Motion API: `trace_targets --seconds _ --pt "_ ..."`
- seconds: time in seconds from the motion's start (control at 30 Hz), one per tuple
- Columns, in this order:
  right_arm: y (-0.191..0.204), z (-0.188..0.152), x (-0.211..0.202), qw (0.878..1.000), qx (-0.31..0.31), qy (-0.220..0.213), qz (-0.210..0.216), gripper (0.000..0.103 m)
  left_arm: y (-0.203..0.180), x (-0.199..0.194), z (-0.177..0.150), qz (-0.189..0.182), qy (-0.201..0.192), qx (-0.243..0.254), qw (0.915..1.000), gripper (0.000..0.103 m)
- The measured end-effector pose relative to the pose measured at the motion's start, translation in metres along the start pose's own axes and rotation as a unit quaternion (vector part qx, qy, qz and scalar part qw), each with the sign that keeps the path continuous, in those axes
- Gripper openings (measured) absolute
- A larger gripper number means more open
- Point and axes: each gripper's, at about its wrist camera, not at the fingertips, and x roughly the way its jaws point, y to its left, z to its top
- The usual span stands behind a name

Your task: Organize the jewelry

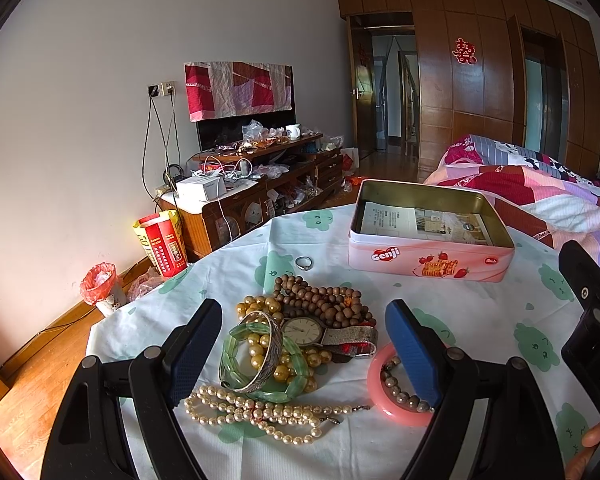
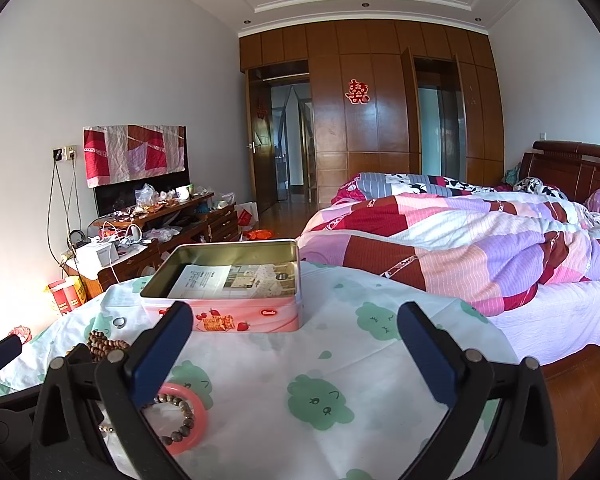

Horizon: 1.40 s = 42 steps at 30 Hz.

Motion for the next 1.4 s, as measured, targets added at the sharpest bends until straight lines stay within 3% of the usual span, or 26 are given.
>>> trace_targets --seconds 0.97,1.4 --pt "0.000 -0.001 0.001 1.000 0.000 0.000 0.000 0.103 0.001 0.000 0.001 0.000 -0.001 -0.002 1.0000 0.084" --pt "-0.009 0.002 0.005 1.000 0.020 0.020 0.001 0.103 0.049 -0.014 -0.002 -0.026 -0.002 -0.074 0.9970 0.084"
